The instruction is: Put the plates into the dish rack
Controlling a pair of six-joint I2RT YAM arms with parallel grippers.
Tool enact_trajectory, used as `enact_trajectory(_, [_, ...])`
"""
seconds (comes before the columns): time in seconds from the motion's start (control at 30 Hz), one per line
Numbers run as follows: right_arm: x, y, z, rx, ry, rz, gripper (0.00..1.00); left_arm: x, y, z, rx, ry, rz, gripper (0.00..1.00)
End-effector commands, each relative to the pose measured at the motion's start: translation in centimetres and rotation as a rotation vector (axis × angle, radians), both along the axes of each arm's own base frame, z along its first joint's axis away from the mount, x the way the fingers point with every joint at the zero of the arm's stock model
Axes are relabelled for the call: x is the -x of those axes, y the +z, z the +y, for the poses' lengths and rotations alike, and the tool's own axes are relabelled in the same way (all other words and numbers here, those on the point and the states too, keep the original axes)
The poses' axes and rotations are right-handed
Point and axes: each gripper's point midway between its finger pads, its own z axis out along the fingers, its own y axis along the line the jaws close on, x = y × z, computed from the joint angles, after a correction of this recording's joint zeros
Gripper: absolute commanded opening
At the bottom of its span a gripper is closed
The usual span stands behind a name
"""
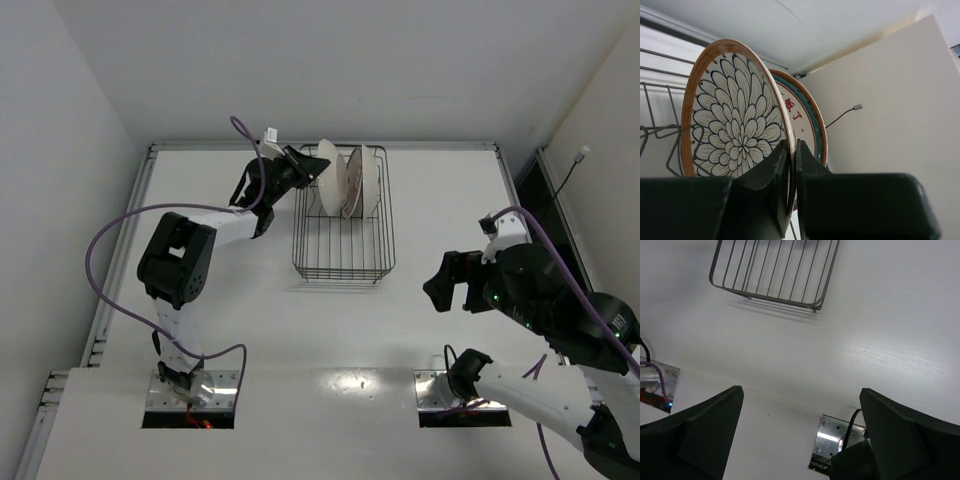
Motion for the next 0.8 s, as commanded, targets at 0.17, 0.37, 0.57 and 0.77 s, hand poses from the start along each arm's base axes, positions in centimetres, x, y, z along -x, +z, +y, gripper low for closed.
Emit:
enact_trajectory(0.17, [-0.1,0.2,0.6,-0.034,0.004,-0.001,1.00,0.0,10.8,-2.6,0.012,-0.038,-0.285,0.05])
enact_trajectory(0.37, [-0.1,0.0,0.9,-0.044,0.007,0.008,1.00,0.0,11.3,-3.4,-0.097,-0.030,-0.291,0.32])
enact_trajectory(0.57, [-0.1,0.3,1.3,-0.065,0.022,0.002,1.00,0.0,10.9,-3.7,-0.122,-0.029,-0.275,0.39])
enact_trajectory(0.77, [0.0,0.1,1.2,-0.058,0.022,0.009,1.00,-0.1,9.7,-3.7,-0.155,-0.031,-0.251,0.45])
